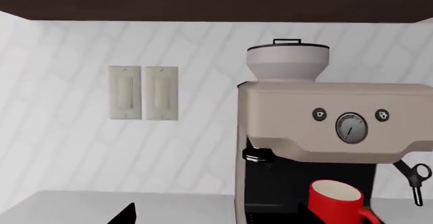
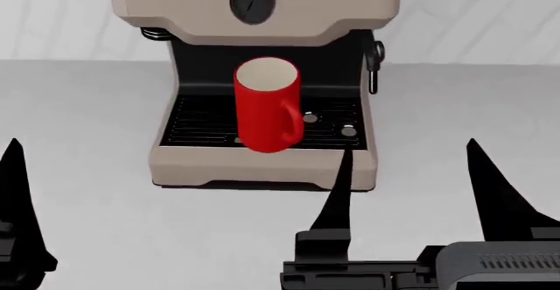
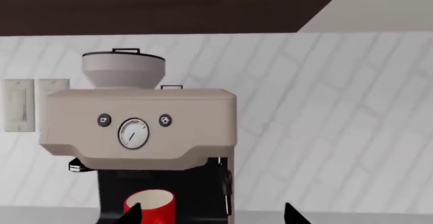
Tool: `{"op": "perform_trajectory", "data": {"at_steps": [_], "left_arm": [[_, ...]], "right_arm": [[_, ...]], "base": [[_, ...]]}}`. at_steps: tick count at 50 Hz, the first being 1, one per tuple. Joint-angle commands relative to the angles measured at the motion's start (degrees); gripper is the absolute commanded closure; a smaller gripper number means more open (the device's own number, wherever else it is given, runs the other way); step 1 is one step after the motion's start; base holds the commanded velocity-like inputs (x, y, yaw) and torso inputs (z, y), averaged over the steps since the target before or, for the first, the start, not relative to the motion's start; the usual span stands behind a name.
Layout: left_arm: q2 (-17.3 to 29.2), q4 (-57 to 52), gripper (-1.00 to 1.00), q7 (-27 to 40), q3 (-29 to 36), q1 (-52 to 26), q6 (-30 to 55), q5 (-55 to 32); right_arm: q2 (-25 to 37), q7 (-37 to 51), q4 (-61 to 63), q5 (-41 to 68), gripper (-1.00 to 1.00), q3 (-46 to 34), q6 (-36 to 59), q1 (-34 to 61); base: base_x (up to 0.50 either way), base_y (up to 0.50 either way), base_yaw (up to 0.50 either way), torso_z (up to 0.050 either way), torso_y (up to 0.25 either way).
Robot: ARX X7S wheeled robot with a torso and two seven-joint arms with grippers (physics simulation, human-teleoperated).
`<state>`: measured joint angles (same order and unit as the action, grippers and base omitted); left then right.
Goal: Pick the mug from under the coffee machine dispenser and place it on the counter.
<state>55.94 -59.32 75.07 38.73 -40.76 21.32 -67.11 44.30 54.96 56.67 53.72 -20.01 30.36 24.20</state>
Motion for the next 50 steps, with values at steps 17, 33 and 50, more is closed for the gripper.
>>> {"op": "perform_trajectory", "data": {"at_steps": [17, 33, 50], "left_arm": [[0.89, 0.14, -1.0, 0.49, 2.83, -1.69, -1.68, 0.25], [1.68, 0.23, -1.0, 0.61, 4.78, -1.41, -3.05, 1.31], [2.25, 0.07, -1.0, 1.06, 6.09, -2.7, -3.55, 0.76]], "right_arm": [[0.65, -0.62, -0.57, 0.51, -1.0, -1.13, -0.59, 0.29], [1.15, -1.93, -1.48, 3.81, -1.0, -2.7, 0.23, 0.43], [-2.65, -15.49, -13.6, 5.54, -1.0, -9.51, 3.4, 6.4]], "base": [[0.3, 0.0, 0.0, 0.0, 0.001], [0.16, 0.0, 0.0, 0.0, 0.001], [0.0, 0.0, 0.0, 0.0, 0.0]]}}
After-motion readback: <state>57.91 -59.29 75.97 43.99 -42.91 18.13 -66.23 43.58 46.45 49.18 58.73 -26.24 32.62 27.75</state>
